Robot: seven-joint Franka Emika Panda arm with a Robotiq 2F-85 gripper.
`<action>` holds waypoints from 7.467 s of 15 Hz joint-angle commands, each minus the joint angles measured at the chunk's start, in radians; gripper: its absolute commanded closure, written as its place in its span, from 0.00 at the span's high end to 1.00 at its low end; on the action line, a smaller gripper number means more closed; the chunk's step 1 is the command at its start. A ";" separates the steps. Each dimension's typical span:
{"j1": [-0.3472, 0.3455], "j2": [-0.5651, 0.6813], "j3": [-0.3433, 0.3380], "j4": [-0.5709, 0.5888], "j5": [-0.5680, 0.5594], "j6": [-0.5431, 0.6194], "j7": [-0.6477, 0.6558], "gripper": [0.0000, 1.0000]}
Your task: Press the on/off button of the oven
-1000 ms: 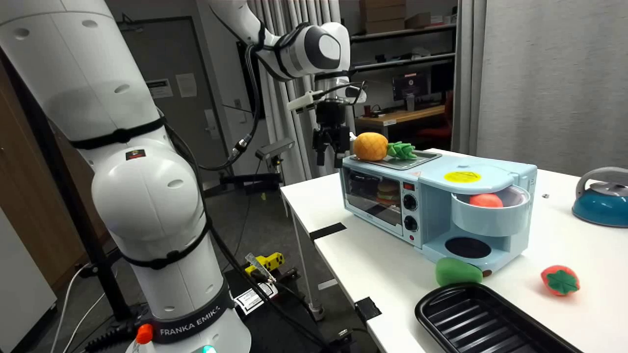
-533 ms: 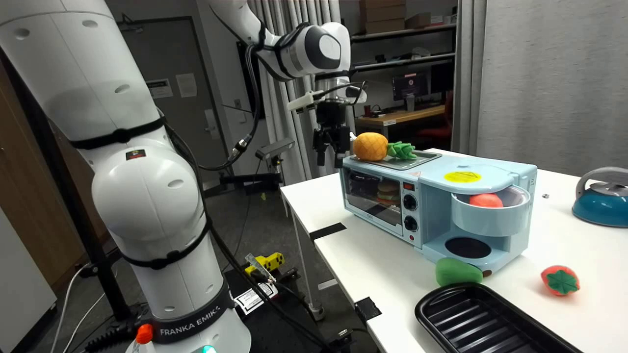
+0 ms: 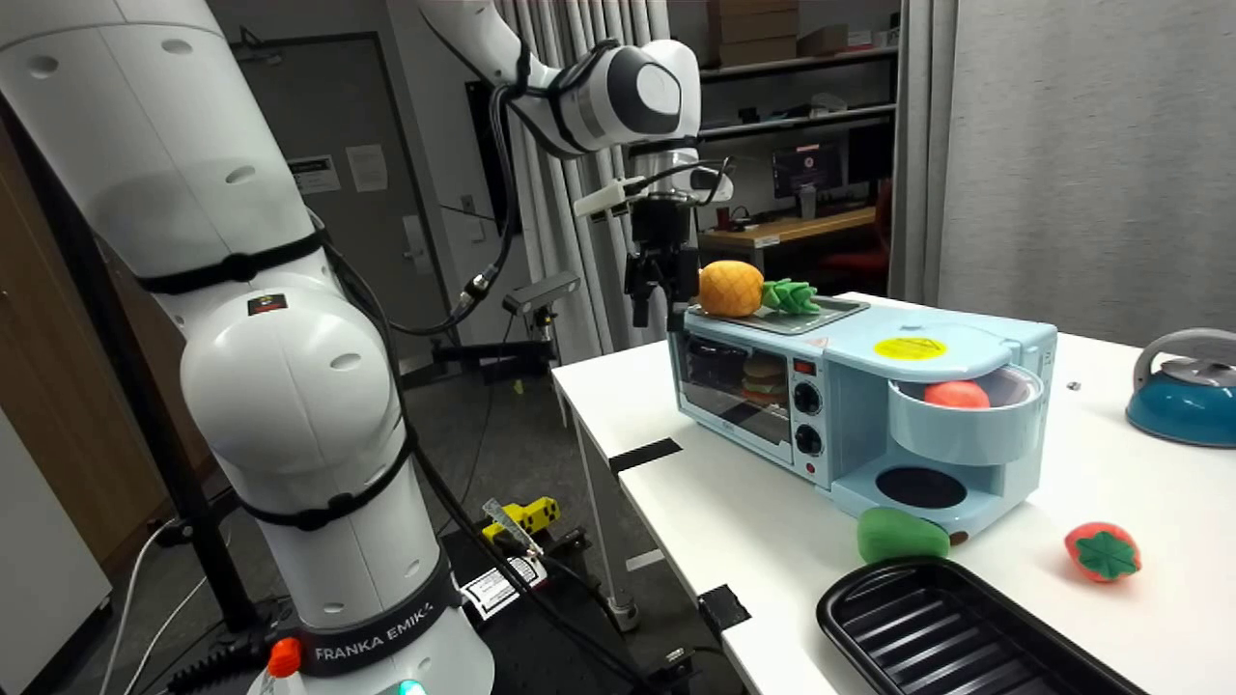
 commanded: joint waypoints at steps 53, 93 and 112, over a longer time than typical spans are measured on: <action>-0.082 -0.089 -0.251 -0.228 -0.152 0.420 -0.643 0.00; -0.117 -0.010 -0.269 -0.142 -0.146 0.398 -0.611 0.00; -0.100 -0.011 -0.258 -0.122 -0.104 0.411 -0.635 0.00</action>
